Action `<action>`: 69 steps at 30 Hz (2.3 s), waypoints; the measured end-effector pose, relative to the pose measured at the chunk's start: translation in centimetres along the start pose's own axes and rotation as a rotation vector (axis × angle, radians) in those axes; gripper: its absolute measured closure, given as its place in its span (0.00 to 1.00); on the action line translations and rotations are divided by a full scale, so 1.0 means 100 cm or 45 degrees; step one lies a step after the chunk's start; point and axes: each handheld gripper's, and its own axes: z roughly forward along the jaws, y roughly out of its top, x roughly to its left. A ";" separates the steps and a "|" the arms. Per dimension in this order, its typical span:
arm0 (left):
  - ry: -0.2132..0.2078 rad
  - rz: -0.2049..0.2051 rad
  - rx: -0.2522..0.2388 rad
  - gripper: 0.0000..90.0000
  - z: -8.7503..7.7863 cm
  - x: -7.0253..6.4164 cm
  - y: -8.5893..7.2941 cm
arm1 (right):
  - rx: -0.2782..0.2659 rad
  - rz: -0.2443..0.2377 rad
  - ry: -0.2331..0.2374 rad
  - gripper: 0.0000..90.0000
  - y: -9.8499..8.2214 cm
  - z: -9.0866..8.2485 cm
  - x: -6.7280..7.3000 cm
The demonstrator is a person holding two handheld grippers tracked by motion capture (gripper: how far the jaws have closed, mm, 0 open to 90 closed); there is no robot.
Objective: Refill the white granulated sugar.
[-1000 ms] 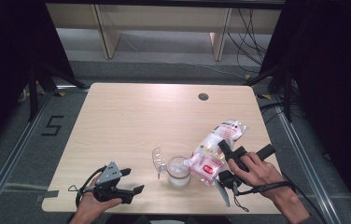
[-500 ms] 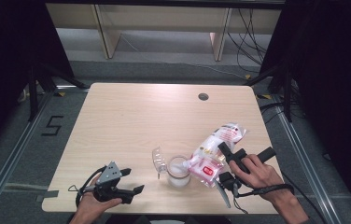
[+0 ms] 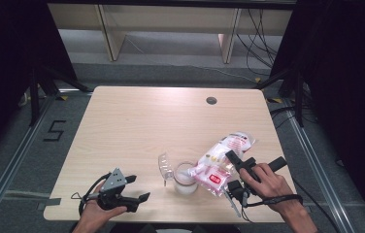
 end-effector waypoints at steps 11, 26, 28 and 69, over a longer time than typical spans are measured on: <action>0.008 -0.005 -0.026 0.22 0.001 -0.001 0.000 | -0.039 0.137 -0.014 0.99 0.006 0.006 0.017; 0.000 0.001 -0.011 0.22 0.000 -0.001 0.000 | -0.092 0.389 0.010 0.99 -0.006 0.008 0.021; -0.007 0.001 -0.007 0.22 0.000 -0.001 0.001 | -0.085 0.478 0.037 0.99 -0.004 0.009 0.026; -0.007 -0.031 -0.027 0.22 0.000 -0.003 0.001 | -0.144 1.163 0.239 0.99 -0.042 0.057 0.060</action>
